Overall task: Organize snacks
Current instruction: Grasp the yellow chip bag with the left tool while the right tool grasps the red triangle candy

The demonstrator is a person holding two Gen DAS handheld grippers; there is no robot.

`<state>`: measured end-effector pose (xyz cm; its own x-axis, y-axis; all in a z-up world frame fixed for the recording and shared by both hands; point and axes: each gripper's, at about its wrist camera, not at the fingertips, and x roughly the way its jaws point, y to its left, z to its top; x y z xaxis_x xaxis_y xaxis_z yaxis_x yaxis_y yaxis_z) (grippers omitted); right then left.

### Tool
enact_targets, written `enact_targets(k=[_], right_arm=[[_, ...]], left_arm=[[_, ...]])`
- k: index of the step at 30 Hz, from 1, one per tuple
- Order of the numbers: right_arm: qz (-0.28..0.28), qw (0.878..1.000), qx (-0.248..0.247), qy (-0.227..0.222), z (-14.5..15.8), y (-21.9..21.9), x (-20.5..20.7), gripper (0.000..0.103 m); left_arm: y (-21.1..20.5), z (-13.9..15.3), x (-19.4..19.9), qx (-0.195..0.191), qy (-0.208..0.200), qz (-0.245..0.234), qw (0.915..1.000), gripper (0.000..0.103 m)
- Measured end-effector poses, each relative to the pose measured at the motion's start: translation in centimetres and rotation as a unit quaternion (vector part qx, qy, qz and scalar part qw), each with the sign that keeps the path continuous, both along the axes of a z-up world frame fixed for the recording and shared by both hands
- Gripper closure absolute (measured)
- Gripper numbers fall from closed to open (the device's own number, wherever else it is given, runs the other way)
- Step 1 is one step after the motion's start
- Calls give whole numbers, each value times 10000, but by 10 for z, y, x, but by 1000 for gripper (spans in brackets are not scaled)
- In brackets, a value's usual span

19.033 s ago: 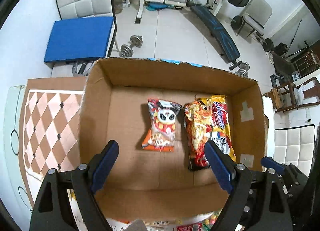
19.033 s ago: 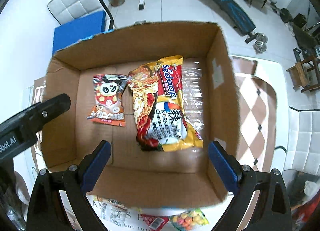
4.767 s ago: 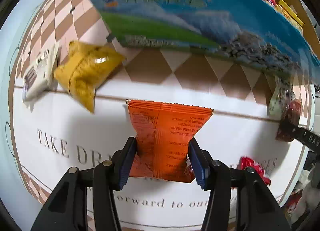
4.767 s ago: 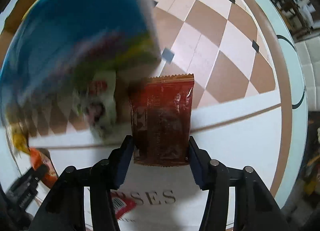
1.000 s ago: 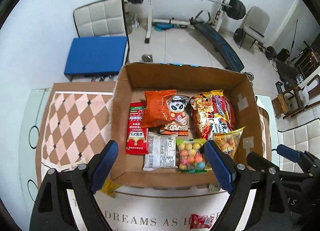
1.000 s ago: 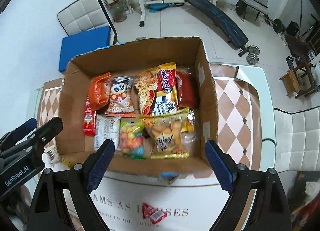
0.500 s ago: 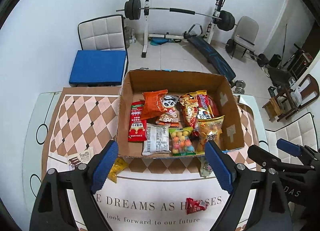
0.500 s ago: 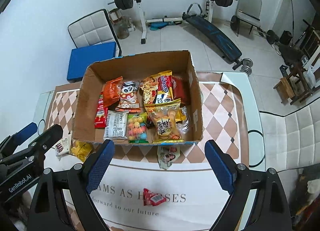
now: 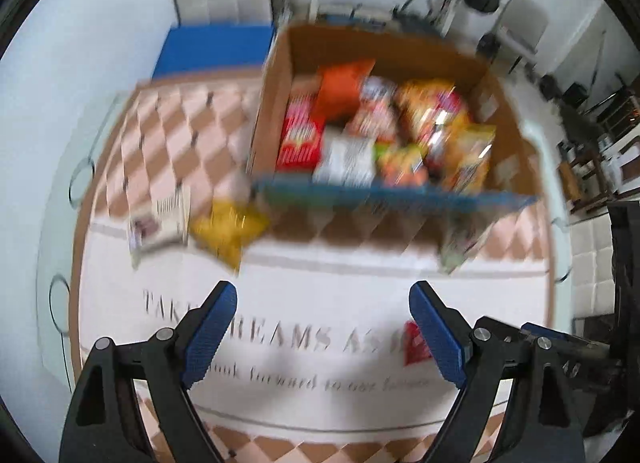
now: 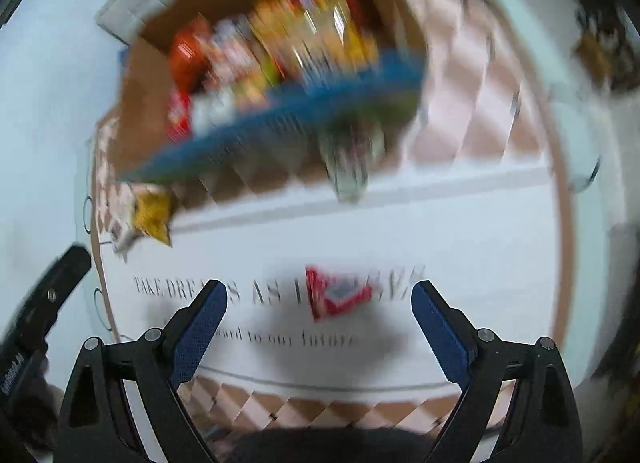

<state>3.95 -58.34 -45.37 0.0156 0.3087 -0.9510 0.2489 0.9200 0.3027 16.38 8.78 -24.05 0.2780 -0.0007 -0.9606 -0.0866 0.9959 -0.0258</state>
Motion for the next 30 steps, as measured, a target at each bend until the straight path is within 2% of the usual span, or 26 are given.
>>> enact_targets(k=[2, 5, 9, 11, 12, 13, 14, 15, 22, 26, 30], right_arm=[[-182, 9990, 187, 359, -32, -1, -8, 7], [-372, 9967, 266, 672, -70, 1, -14, 8], [-470, 9946, 258, 888, -98, 8, -15, 10], [-437, 9944, 132, 953, -108, 14, -15, 17], [-412, 9940, 100, 1004, -112, 17, -15, 34], [-362, 9934, 27, 1089, -117, 20, -16, 46], [-339, 9932, 7, 1110, -119, 24, -17, 47], [-328, 9934, 14, 1098, -121, 26, -18, 53], [-124, 9965, 57, 825, -107, 49, -5, 55], [-63, 9974, 74, 710, -100, 59, 8, 56], [-44, 9978, 66, 664, -97, 68, 22, 56]], left_arm=[[4, -20, -6, 59, 224, 50, 9997, 15], [13, -46, -15, 70, 536, 172, 9984, 15], [24, -69, -22, 93, 786, 293, 9964, 15], [32, -78, -22, 63, 882, 366, 9954, 15], [37, -82, -23, 55, 927, 415, 9948, 15], [42, -84, -22, 46, 950, 454, 9944, 15], [47, -86, -22, 23, 968, 514, 9940, 15], [52, -86, -21, 3, 972, 576, 9936, 15], [95, -72, 11, -164, 718, 782, 9942, 15], [105, -68, 52, 14, 581, 387, 9976, 15], [105, -87, 85, 16, 825, -203, 9964, 15]])
